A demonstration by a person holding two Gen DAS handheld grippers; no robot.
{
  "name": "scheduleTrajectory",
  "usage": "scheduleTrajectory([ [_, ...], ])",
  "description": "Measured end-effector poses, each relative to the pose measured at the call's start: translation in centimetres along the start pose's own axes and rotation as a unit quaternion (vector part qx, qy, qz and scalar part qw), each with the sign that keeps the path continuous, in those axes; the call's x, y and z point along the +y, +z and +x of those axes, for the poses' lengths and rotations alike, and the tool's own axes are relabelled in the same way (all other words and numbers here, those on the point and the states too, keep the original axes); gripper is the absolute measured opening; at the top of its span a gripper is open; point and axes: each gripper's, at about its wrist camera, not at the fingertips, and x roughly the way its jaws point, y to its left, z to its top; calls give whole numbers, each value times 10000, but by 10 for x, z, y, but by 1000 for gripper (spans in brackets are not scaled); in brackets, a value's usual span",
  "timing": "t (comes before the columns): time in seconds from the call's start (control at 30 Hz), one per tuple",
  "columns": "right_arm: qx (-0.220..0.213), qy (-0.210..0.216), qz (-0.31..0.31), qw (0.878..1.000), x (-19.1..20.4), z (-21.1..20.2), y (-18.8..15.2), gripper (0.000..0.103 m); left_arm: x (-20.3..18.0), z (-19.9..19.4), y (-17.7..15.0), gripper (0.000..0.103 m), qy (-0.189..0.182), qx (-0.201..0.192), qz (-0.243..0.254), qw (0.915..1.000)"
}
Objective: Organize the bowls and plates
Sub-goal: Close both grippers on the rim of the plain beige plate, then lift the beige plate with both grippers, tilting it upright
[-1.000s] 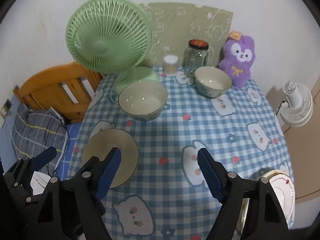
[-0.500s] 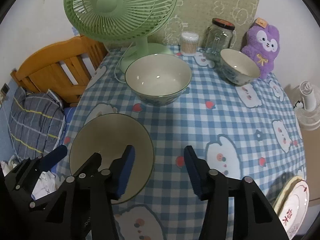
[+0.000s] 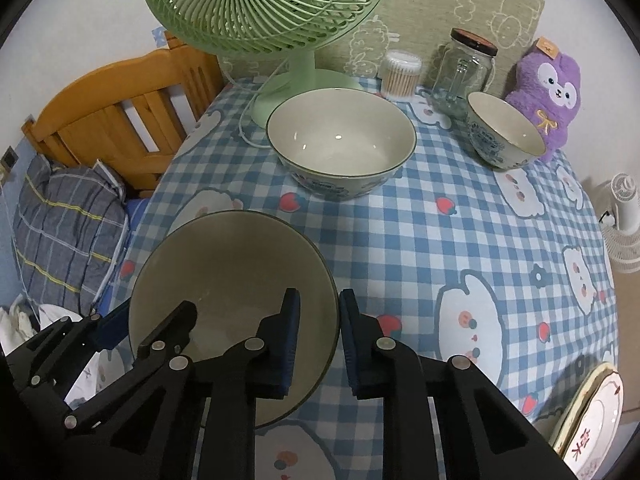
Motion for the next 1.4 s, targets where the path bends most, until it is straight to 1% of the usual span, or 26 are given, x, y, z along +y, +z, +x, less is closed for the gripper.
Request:
scheduleTrajectory([
  [0.03, -1, -51, -8, 10000, 0, 0, 0, 18, 1, 0, 0, 27, 11, -11, 2, 10000],
  [0.07, -3, -79, -16, 10000, 0, 0, 0, 17, 1, 0, 0, 26, 22, -23, 10, 10000],
  [0.13, 13, -137, -16, 9999, -1, 1, 0, 12, 1, 0, 0, 20, 64, -45, 48, 10000],
  [0.3, 15, -240, -90, 9997, 3, 0, 0, 11, 4, 1, 0, 10, 177, -9, 61, 9998],
  [0.37, 33, -247, -116, 9996, 3, -1, -1, 11, 5, 1, 0, 9, 167, 6, 63, 9998],
  [0.47, 80, -266, -103, 9996, 1, -2, -3, 11, 6, -3, -3, 8, 36, -38, 99, 9999],
  [0.57, 124, -306, -65, 9994, 0, -6, -7, 11, 5, -7, -5, 8, -15, -36, 114, 9999],
  [0.77, 149, -361, 78, 9992, -12, -14, -16, 11, -4, -11, -13, 8, -196, 97, 111, 9997],
  [1.13, 137, -443, 258, 9986, -46, -36, -41, 11, -36, -30, -26, 8, -362, 45, 305, 9989],
  [1.4, 162, -454, 340, 9983, -74, -52, -63, 11, -64, -42, -45, 8, -405, 90, 251, 9988],
])
